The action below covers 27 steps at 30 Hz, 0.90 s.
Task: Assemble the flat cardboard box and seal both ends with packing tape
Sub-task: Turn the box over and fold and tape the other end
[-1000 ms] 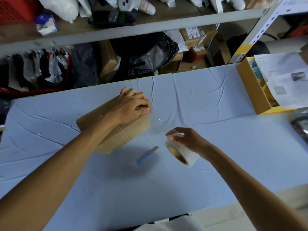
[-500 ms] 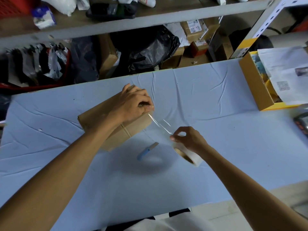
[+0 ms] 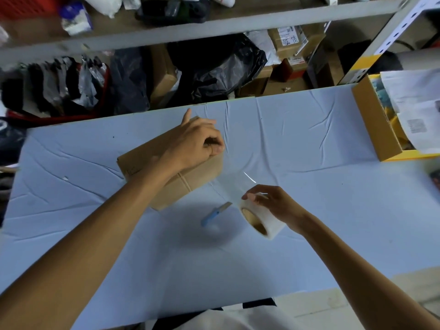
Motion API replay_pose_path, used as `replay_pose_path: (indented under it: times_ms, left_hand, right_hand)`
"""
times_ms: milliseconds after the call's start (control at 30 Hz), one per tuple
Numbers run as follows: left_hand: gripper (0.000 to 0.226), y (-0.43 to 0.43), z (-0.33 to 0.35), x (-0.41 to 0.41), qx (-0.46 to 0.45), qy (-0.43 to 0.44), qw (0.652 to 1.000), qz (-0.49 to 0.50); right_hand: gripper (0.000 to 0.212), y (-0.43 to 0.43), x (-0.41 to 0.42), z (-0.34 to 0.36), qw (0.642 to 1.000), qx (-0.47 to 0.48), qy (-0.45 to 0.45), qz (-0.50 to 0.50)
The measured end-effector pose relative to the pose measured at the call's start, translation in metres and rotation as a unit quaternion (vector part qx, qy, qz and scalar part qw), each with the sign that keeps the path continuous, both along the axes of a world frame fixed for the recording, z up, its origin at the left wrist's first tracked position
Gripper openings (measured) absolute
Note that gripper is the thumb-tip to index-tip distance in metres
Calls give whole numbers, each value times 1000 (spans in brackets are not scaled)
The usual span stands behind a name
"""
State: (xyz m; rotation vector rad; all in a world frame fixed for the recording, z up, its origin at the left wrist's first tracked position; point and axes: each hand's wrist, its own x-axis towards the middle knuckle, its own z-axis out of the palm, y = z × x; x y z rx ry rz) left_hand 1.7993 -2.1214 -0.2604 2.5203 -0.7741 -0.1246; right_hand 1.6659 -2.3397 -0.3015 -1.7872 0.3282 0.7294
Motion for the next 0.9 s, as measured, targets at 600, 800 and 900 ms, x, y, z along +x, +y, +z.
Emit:
replay_pose_path:
  times_ms: [600,800,900]
  left_hand:
    - [23,3,-109,-129,16,166,977,131]
    - [26,-18,-143,-144,9,176,962,207]
    - [19,-20,-145,-147,23,176,962,209]
  right_hand:
    - [11,9,4,-4,997,-15,-62,-45]
    - [9,11,5,-6,997,-19,-61,-40]
    - [10,13,5,-5,997,-17,-62,-42]
